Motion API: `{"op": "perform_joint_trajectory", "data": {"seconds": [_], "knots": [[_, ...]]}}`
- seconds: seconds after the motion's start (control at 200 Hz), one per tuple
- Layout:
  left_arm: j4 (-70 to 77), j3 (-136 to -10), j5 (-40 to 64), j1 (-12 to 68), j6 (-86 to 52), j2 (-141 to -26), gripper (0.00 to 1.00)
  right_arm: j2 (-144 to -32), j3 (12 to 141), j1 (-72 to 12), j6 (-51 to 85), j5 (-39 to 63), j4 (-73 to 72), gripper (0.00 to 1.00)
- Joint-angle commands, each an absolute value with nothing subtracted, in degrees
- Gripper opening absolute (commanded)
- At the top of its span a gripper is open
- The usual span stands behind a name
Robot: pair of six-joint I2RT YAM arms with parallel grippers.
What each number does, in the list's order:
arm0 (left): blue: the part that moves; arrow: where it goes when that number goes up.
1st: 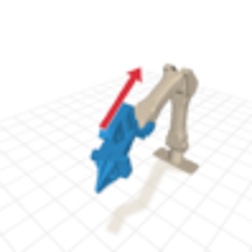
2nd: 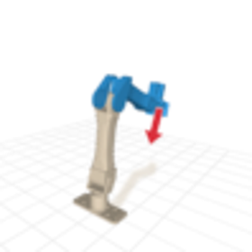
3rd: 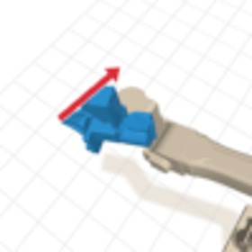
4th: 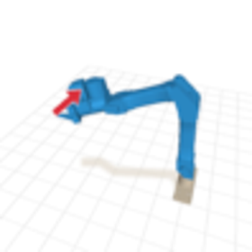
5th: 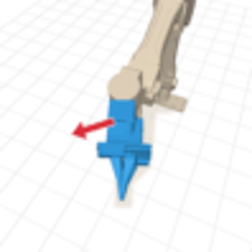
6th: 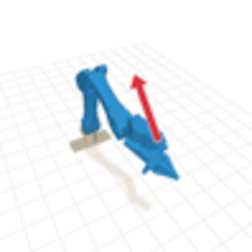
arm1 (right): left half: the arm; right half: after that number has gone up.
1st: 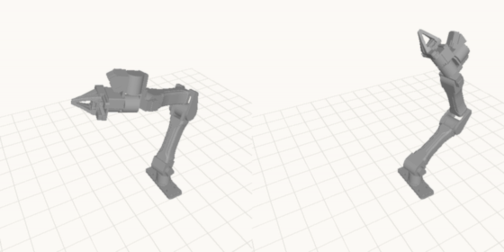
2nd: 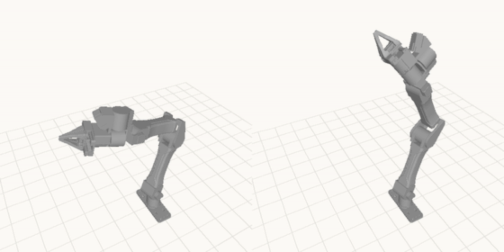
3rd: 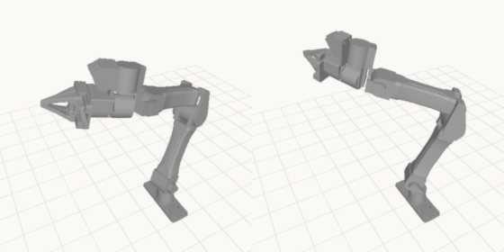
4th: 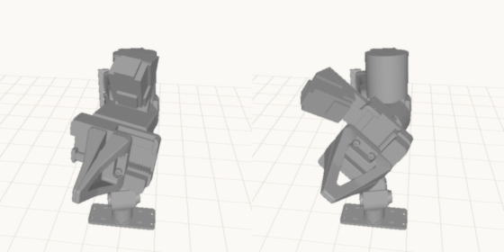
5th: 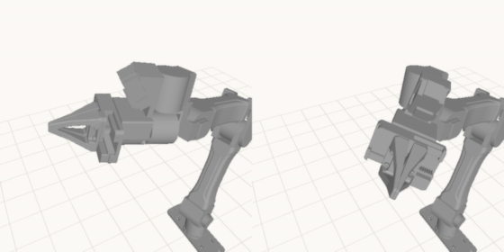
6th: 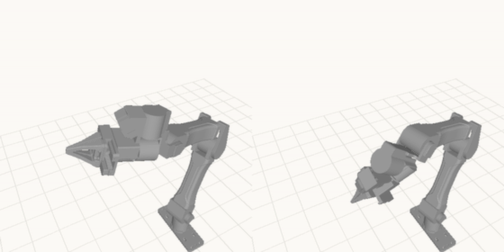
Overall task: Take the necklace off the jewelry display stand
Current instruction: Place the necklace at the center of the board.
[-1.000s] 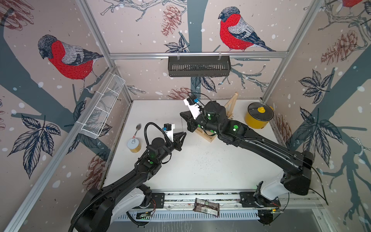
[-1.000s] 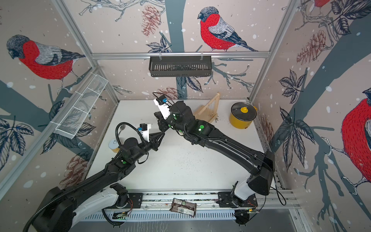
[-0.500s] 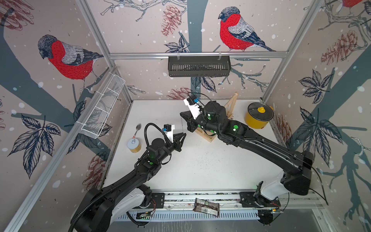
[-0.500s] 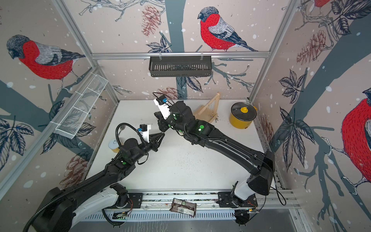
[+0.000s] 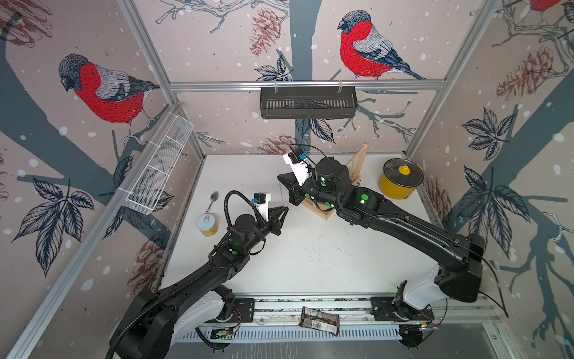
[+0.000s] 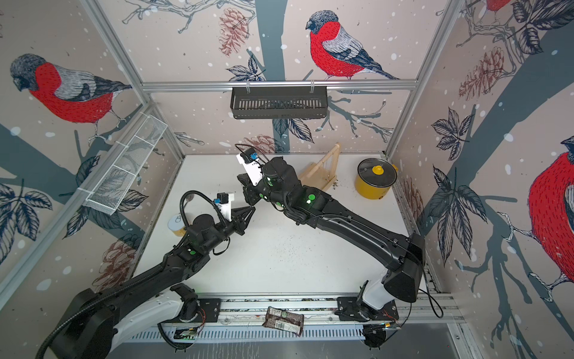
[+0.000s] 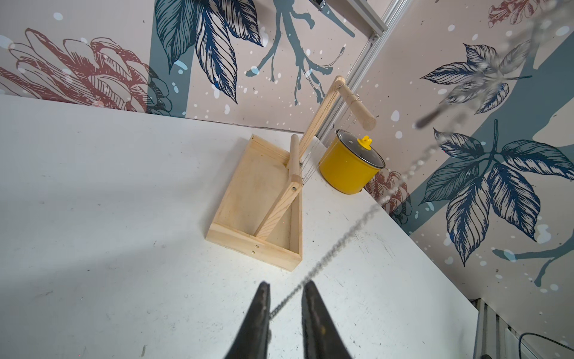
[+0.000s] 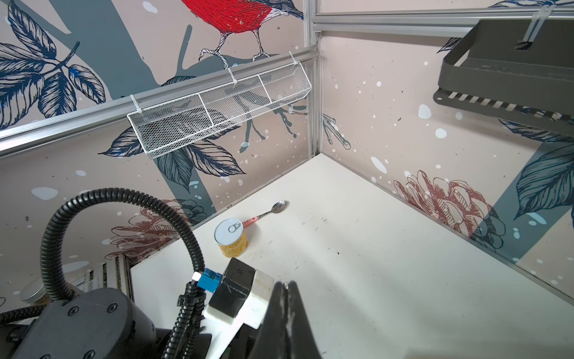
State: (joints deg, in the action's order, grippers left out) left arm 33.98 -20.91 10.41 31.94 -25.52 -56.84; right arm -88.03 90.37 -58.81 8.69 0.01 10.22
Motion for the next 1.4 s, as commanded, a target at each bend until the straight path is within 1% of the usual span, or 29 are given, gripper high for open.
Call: {"op": "perform_joint_trajectory", "data": {"seconds": [0.0, 1.396], "knots": [[37.00, -20.72, 10.55, 31.99, -25.66, -56.69, 0.22, -87.37, 90.64, -59.10, 8.52, -0.35, 8.65, 0.04], [35.84, -19.43, 10.02, 31.95, -26.23, -55.99, 0.22, -87.10, 90.65, -59.76, 8.17, -2.36, 8.12, 0.04]]}}
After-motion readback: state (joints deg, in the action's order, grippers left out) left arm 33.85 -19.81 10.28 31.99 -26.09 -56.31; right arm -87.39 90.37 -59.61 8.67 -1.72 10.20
